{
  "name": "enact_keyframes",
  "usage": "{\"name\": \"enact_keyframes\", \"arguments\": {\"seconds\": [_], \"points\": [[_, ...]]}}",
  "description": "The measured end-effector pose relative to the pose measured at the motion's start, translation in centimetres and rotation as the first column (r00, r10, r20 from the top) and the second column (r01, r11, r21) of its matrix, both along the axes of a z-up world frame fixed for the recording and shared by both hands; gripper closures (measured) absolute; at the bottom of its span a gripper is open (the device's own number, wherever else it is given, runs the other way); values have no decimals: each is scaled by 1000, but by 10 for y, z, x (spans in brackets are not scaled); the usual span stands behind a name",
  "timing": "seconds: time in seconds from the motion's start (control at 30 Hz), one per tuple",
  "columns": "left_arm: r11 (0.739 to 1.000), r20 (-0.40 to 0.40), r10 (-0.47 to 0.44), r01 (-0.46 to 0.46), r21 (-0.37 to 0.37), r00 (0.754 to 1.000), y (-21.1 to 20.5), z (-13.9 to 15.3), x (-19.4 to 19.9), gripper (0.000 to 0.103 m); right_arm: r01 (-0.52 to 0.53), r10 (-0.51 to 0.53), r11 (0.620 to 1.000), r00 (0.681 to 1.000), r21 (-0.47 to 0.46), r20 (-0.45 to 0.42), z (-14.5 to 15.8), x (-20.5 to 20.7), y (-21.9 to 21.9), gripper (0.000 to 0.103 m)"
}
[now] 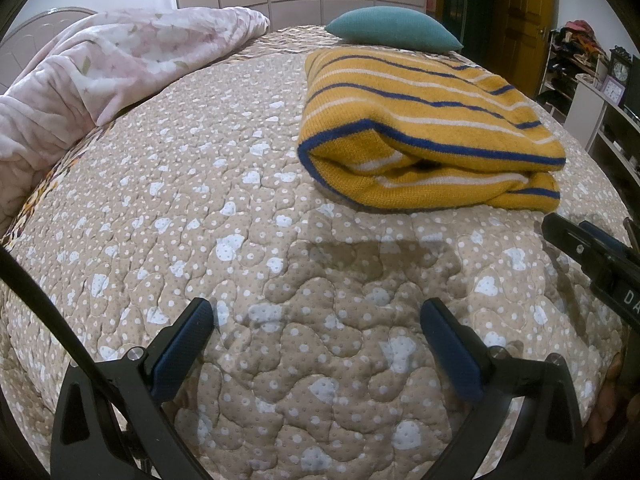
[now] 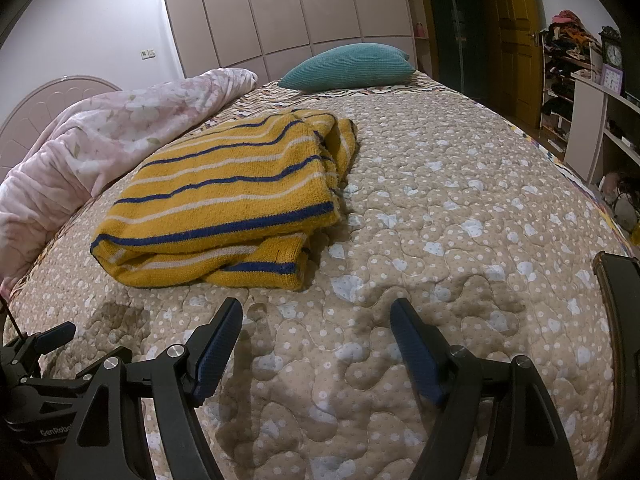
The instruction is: Fold small clothes
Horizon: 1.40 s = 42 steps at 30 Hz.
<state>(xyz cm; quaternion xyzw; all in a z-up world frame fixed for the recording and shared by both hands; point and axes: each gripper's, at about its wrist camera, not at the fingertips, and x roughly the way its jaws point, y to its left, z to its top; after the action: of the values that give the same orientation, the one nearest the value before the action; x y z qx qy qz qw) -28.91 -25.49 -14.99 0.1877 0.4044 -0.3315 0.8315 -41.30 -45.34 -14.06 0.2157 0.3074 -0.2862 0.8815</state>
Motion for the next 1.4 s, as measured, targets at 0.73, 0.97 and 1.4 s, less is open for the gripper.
{"name": "enact_keyframes", "arguments": {"seconds": [0.73,0.97,1.4], "points": [[1000,1,3,-3,-4,1000,2,-1,-2,0,-8,8,1000,1000,-7,-8,0,0,-5,21],[1000,2,4,-4,-6,1000,2,0,-1,0,-8,8,1000,1000,-9,-10,-1,1,-5,21],[1000,4,5,-5,-11,1000,2,-1,-3,0,-13,12,1000,1000,-28,-28,-2,1,-8,21]]}}
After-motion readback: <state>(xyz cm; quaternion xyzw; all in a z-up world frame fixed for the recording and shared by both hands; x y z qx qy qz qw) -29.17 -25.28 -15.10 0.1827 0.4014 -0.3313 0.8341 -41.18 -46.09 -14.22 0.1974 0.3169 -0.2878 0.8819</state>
